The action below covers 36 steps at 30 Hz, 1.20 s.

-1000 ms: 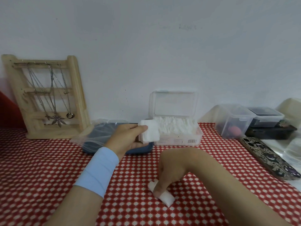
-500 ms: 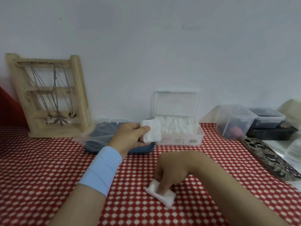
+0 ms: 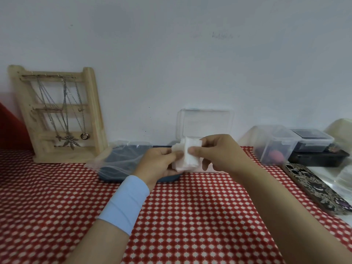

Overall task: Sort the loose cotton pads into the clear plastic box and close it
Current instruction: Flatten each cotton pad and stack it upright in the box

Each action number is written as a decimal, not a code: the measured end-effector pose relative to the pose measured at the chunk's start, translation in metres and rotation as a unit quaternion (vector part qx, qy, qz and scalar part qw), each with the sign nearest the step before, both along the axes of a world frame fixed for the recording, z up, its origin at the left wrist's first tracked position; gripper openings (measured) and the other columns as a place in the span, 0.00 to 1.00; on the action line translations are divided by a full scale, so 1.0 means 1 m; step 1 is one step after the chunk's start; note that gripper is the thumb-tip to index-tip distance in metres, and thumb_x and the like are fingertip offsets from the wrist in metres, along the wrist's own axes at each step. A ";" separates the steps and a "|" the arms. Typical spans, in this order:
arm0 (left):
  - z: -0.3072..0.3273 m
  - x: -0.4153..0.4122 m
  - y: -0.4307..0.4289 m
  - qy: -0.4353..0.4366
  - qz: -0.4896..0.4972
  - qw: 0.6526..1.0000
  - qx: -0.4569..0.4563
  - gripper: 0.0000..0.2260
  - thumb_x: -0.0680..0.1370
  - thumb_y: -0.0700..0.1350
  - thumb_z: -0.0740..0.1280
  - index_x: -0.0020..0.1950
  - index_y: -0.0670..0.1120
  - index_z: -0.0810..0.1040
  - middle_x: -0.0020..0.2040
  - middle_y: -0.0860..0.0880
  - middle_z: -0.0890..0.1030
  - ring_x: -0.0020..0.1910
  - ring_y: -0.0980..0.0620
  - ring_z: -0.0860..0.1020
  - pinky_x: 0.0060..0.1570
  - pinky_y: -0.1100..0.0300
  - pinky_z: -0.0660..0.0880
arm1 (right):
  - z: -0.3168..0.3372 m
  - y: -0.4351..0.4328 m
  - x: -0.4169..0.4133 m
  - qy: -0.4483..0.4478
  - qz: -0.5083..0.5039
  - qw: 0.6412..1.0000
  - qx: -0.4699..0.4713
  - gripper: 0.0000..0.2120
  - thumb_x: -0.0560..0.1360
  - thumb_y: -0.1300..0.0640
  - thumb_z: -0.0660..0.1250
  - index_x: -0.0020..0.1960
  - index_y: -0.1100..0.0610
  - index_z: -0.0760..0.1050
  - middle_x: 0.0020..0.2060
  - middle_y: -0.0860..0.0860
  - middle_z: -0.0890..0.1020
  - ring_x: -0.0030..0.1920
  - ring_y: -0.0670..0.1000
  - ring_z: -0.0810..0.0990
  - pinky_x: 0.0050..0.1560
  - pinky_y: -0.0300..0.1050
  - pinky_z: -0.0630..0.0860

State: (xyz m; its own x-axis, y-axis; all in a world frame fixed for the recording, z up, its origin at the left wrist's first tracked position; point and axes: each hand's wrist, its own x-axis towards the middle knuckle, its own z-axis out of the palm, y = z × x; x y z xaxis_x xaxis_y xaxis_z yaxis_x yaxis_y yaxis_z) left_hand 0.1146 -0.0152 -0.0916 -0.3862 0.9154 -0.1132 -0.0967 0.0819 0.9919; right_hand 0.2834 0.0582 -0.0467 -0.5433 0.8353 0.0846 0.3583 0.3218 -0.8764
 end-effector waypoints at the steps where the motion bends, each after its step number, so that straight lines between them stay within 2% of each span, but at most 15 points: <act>1: 0.001 0.002 -0.001 0.007 -0.004 1.000 -0.004 0.08 0.79 0.44 0.70 0.56 0.43 0.84 0.49 0.47 0.88 0.48 0.50 0.86 0.47 0.55 0.84 | 0.000 0.000 -0.002 -0.008 -0.011 1.000 0.017 0.08 0.73 0.50 0.76 0.46 0.55 0.84 0.30 0.46 0.84 0.26 0.41 0.79 0.28 0.32 0.72; 3: 0.000 0.004 -0.001 0.021 -0.010 1.000 -0.009 0.08 0.80 0.44 0.69 0.56 0.44 0.84 0.49 0.48 0.88 0.49 0.49 0.86 0.51 0.51 0.83 | -0.001 0.000 -0.005 -0.037 -0.029 0.998 0.041 0.07 0.72 0.49 0.77 0.45 0.53 0.84 0.32 0.44 0.84 0.29 0.41 0.79 0.32 0.32 0.74; 6: 0.001 0.006 -0.001 0.001 -0.023 1.000 -0.009 0.10 0.82 0.45 0.66 0.59 0.43 0.83 0.51 0.45 0.87 0.51 0.46 0.86 0.55 0.47 0.82 | -0.005 -0.001 -0.008 -0.067 -0.047 0.996 0.045 0.07 0.71 0.49 0.78 0.44 0.50 0.83 0.40 0.45 0.85 0.41 0.44 0.82 0.46 0.40 0.80; 9: 0.003 0.010 0.000 -0.056 -0.026 0.998 -0.007 0.15 0.82 0.52 0.66 0.61 0.42 0.81 0.53 0.42 0.86 0.51 0.44 0.86 0.54 0.47 0.82 | -0.006 -0.001 -0.006 -0.073 -0.051 0.995 0.049 0.08 0.70 0.49 0.79 0.43 0.51 0.84 0.39 0.46 0.85 0.42 0.45 0.83 0.47 0.41 0.81; 11: 0.003 0.011 0.000 -0.023 -0.041 0.999 -0.010 0.18 0.78 0.54 0.71 0.62 0.43 0.81 0.54 0.45 0.86 0.52 0.46 0.86 0.56 0.48 0.82 | -0.006 0.000 -0.005 -0.079 -0.048 0.995 0.047 0.08 0.70 0.49 0.78 0.43 0.52 0.83 0.38 0.46 0.85 0.41 0.46 0.83 0.47 0.42 0.82; 13: 0.002 0.012 -0.001 0.048 -0.059 0.997 -0.015 0.19 0.75 0.48 0.75 0.64 0.44 0.81 0.55 0.48 0.86 0.53 0.48 0.85 0.57 0.49 0.81 | -0.006 0.003 -0.004 -0.086 -0.044 0.995 0.036 0.12 0.69 0.49 0.78 0.49 0.52 0.82 0.42 0.47 0.85 0.43 0.47 0.84 0.48 0.44 0.82; 16: 0.001 0.009 -0.003 0.047 -0.073 0.996 -0.016 0.16 0.77 0.39 0.72 0.65 0.43 0.79 0.55 0.48 0.86 0.54 0.48 0.85 0.59 0.47 0.80 | -0.006 0.010 0.003 -0.055 -0.001 0.996 -0.073 0.19 0.73 0.50 0.77 0.61 0.51 0.76 0.49 0.47 0.84 0.43 0.49 0.87 0.43 0.43 0.83; 19: 0.004 0.008 -0.005 -0.032 -0.098 0.995 -0.009 0.14 0.79 0.36 0.69 0.64 0.41 0.78 0.57 0.45 0.86 0.55 0.45 0.85 0.60 0.46 0.80 | -0.006 0.016 0.011 -0.022 0.041 0.984 -0.175 0.12 0.77 0.54 0.73 0.59 0.57 0.81 0.47 0.50 0.88 0.45 0.51 0.88 0.53 0.50 0.84; 21: 0.004 0.009 -0.004 -0.075 -0.102 0.992 -0.010 0.13 0.80 0.38 0.68 0.64 0.41 0.79 0.57 0.43 0.85 0.55 0.45 0.85 0.58 0.49 0.81 | -0.007 0.019 0.013 0.001 0.049 0.979 -0.200 0.11 0.77 0.55 0.72 0.57 0.59 0.82 0.48 0.51 0.88 0.47 0.52 0.88 0.54 0.48 0.84; 23: 0.003 0.012 -0.002 -0.094 -0.089 0.991 -0.008 0.13 0.81 0.42 0.67 0.65 0.42 0.79 0.58 0.44 0.85 0.56 0.45 0.84 0.58 0.50 0.81 | -0.007 0.022 0.016 -0.008 0.060 0.981 -0.182 0.12 0.77 0.56 0.72 0.58 0.58 0.82 0.49 0.51 0.88 0.48 0.51 0.88 0.52 0.45 0.83; 27: 0.007 0.020 0.000 0.044 -0.047 0.998 0.010 0.13 0.80 0.44 0.70 0.65 0.46 0.81 0.57 0.47 0.85 0.55 0.50 0.85 0.56 0.51 0.82 | -0.002 0.022 0.023 -0.066 0.097 0.982 -0.148 0.12 0.78 0.53 0.72 0.60 0.56 0.81 0.50 0.49 0.88 0.48 0.49 0.87 0.51 0.42 0.83; 29: 0.016 0.025 0.005 0.107 -0.030 0.994 0.017 0.14 0.78 0.44 0.73 0.64 0.49 0.80 0.54 0.47 0.86 0.52 0.50 0.85 0.54 0.50 0.83 | 0.004 0.025 0.029 -0.082 0.100 0.982 -0.137 0.14 0.77 0.51 0.72 0.58 0.58 0.82 0.48 0.50 0.88 0.47 0.50 0.88 0.53 0.44 0.83; 32: 0.035 0.032 0.015 0.154 -0.040 0.987 0.024 0.19 0.75 0.42 0.76 0.64 0.50 0.77 0.51 0.47 0.85 0.49 0.49 0.85 0.48 0.52 0.84 | 0.017 0.037 0.039 -0.084 0.105 0.982 -0.132 0.13 0.76 0.54 0.74 0.58 0.60 0.83 0.49 0.54 0.88 0.49 0.54 0.87 0.55 0.48 0.83; 34: 0.048 0.038 0.025 0.169 -0.040 0.984 0.043 0.20 0.76 0.41 0.75 0.65 0.49 0.75 0.52 0.47 0.83 0.44 0.48 0.86 0.43 0.56 0.84 | 0.027 0.051 0.048 -0.060 0.074 0.988 -0.121 0.11 0.77 0.58 0.73 0.57 0.61 0.82 0.49 0.56 0.87 0.47 0.54 0.86 0.51 0.48 0.83; 36: 0.057 0.042 0.040 0.249 -0.023 0.967 0.051 0.16 0.79 0.45 0.71 0.65 0.52 0.74 0.53 0.51 0.82 0.43 0.51 0.86 0.44 0.58 0.83 | 0.035 0.065 0.058 -0.025 -0.003 0.995 -0.095 0.09 0.77 0.59 0.72 0.56 0.62 0.82 0.47 0.57 0.87 0.42 0.52 0.85 0.44 0.46 0.83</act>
State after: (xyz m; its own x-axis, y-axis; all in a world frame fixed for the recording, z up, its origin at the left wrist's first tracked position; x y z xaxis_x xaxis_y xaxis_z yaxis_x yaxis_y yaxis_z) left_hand 0.1561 0.0253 -0.0350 -0.3278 0.9299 0.1671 0.3956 -0.0255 0.9181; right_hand 0.3415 0.1234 -0.0116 -0.5385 0.8363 -0.1029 0.4048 0.1496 -0.9021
